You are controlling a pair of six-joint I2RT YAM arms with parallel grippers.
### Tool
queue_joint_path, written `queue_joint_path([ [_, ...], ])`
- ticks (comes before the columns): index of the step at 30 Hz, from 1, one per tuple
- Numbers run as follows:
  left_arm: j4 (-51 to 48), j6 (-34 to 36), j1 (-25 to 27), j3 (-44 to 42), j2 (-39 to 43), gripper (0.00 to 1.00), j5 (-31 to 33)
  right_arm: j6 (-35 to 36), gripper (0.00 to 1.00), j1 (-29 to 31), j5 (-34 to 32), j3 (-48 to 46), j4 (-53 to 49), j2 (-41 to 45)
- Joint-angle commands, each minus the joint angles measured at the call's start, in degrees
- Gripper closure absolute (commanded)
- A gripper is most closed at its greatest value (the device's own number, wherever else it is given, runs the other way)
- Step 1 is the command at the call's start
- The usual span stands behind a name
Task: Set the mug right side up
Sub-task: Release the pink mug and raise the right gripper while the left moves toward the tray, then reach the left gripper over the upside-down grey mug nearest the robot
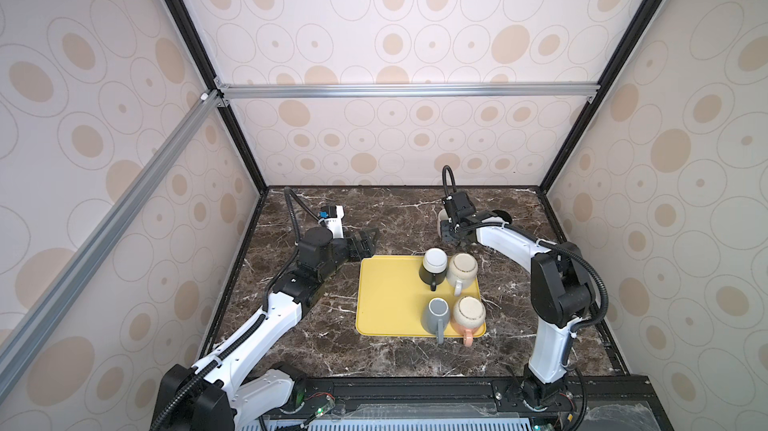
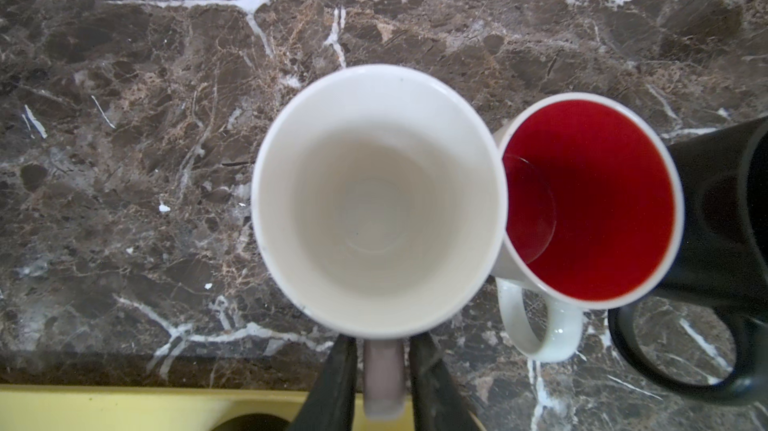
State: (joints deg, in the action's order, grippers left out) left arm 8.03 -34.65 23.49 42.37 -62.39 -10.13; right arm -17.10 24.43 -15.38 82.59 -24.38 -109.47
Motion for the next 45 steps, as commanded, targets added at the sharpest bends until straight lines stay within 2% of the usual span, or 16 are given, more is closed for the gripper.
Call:
queue_joint_path([
  [1,0.5,0.6,0.1,0.1,0.5,0.0,0.1,-0.8,0.73,0.7,-0.1,-0.4,-0.8,2.9],
  [7,-2.4,2.2,1.1,2.3,-2.0,0.0,-0.4,-0.7,0.72,0.7,1.0,-1.2,-2.2,7.9],
  [12,-16.7,6.3,8.1,9.4,-4.0,0.0,11.2,-0.7,0.72,1.2,3.0,-3.1,-5.6,15.0],
  [16,-23.3,5.1,13.7,11.2,-3.4,0.0,17.8,-1.0,0.72,1.8,4.3,-6.6,-6.7,20.9],
  [22,-29.9,-1.3,21.2,13.1,-2.6,0.0,21.6,-0.9,0.72,2.9,4.8,-8.1,-9.8,25.5],
  [31,-37.8,-14.2,33.3,14.1,-5.3,0.0,26.8,-0.3,0.72,3.0,4.2,-10.9,-9.1,29.4],
  [39,-40.4,-22.4,43.8,16.7,-8.8,0.0,33.4,-0.5,0.72,3.0,5.5,-14.7,-8.1,32.6],
  [45,-38.9,-26.8,48.3,16.0,-9.9,0.0,35.0,-0.4,0.72,3.0,4.6,-15.8,-6.8,34.7],
])
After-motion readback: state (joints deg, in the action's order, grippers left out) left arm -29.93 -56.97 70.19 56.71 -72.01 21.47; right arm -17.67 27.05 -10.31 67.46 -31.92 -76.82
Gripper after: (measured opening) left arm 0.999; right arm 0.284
